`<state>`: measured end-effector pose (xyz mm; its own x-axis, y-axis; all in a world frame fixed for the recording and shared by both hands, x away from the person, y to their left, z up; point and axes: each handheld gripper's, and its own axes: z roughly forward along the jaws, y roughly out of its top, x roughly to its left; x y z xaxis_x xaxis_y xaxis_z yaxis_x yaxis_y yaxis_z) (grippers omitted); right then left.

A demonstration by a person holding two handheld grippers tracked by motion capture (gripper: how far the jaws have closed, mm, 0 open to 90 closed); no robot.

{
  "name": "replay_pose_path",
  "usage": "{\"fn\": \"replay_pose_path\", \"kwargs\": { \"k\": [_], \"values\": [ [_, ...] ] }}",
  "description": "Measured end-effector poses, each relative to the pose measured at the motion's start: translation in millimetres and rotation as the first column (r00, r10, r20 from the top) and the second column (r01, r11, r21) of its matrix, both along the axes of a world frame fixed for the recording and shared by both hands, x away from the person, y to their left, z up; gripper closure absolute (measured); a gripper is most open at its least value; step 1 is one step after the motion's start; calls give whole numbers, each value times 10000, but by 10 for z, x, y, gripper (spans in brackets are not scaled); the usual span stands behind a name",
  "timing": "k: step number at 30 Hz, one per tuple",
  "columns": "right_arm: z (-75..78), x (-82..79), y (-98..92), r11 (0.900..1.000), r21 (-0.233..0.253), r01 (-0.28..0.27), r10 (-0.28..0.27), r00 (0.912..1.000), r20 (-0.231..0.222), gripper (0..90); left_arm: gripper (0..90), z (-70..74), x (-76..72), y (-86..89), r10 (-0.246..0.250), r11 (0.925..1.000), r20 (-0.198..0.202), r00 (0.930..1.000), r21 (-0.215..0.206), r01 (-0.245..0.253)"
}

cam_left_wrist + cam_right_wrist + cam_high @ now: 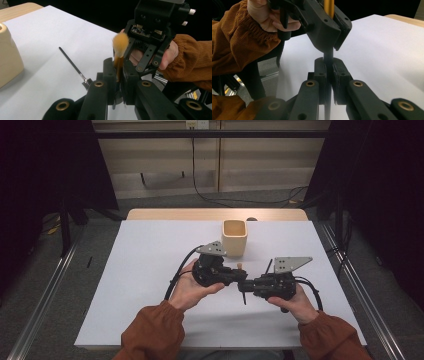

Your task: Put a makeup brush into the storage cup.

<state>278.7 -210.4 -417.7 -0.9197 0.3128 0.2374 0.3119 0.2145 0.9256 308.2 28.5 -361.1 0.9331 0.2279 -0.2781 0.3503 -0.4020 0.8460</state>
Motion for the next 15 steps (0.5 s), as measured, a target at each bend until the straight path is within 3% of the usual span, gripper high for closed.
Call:
{"fn": "replay_pose_path", "kwargs": {
  "k": [6, 15],
  "values": [
    [0, 1, 1, 10000, -8, 71, -71, 10000, 7, 842, 782, -8, 0, 11, -21, 10000, 163, 9999, -24, 22],
    [-4, 9, -12, 9998, -35, 175, -175, 9998, -8, 842, 381, -9, 11, 37, 632, 9978, 487, 9968, 158, -640]
  ]
}}
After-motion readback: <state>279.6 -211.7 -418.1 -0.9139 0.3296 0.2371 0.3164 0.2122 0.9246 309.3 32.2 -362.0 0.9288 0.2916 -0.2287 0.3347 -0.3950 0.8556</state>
